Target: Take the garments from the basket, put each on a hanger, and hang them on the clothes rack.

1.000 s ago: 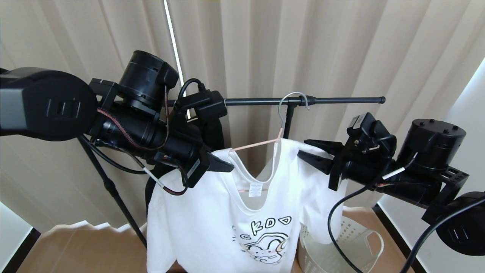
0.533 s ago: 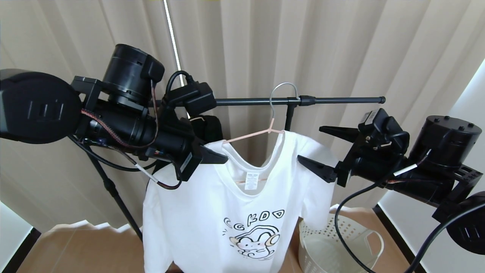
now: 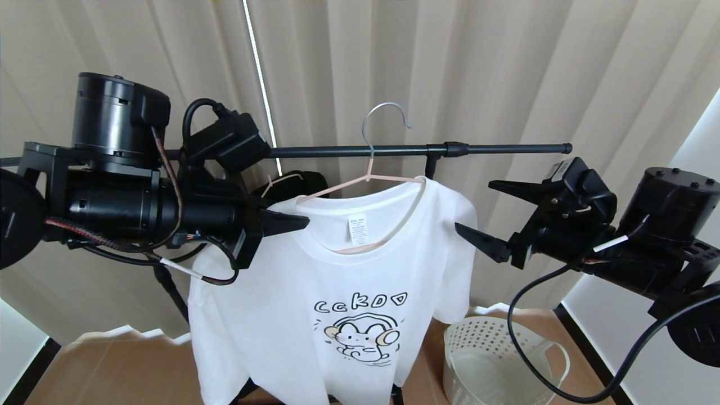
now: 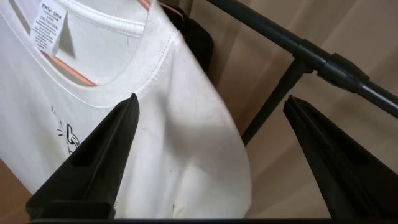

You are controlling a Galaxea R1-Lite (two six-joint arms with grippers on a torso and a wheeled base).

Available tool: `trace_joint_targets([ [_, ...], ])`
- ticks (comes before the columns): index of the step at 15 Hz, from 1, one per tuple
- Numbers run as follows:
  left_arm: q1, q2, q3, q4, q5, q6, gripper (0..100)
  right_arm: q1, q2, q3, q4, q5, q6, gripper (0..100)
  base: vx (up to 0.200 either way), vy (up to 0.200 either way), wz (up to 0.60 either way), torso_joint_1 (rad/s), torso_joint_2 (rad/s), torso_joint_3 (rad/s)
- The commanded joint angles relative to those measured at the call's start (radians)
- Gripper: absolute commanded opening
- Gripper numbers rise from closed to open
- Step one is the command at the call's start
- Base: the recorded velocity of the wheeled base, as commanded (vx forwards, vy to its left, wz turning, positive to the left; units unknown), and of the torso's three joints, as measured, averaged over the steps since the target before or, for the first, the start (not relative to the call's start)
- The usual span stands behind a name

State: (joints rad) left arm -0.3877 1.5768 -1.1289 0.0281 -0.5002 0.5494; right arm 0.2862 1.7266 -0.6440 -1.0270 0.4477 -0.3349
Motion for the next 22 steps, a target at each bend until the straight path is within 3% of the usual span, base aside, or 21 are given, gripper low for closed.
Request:
trace_joint_targets([
  [1, 0.024, -0.057, 0.066, -0.053, 0.000, -0.009, 0, -0.015, 0.025, 0.004, 0.001, 0.000, -0.036, 100, 0.000, 0.000, 0.00, 0.000, 0.00, 0.000],
  [4, 0.026, -0.083, 0.112, -0.142, 0.002, -0.068, 0, -0.030, 0.087, 0.001, 0.001, 0.000, -0.119, 100, 0.000, 0.000, 0.00, 0.000, 0.00, 0.000],
  [12, 0.026, -0.116, 0.153, -0.166, 0.002, -0.074, 0, -0.050, 0.192, -0.040, -0.002, -0.004, -0.130, 100, 0.000, 0.000, 0.00, 0.000, 0.00, 0.000],
  [13, 0.026, -0.118, 0.155, -0.166, 0.002, -0.074, 0, -0.050, 0.197, -0.042, -0.005, -0.004, -0.130, 0, 0.000, 0.000, 0.00, 0.000, 0.00, 0.000],
  [22, 0.072, -0.135, 0.178, -0.166, 0.002, -0.081, 0, -0.093, 0.189, -0.063, -0.002, -0.004, -0.128, 0, 0.000, 0.000, 0.00, 0.000, 0.00, 0.000],
])
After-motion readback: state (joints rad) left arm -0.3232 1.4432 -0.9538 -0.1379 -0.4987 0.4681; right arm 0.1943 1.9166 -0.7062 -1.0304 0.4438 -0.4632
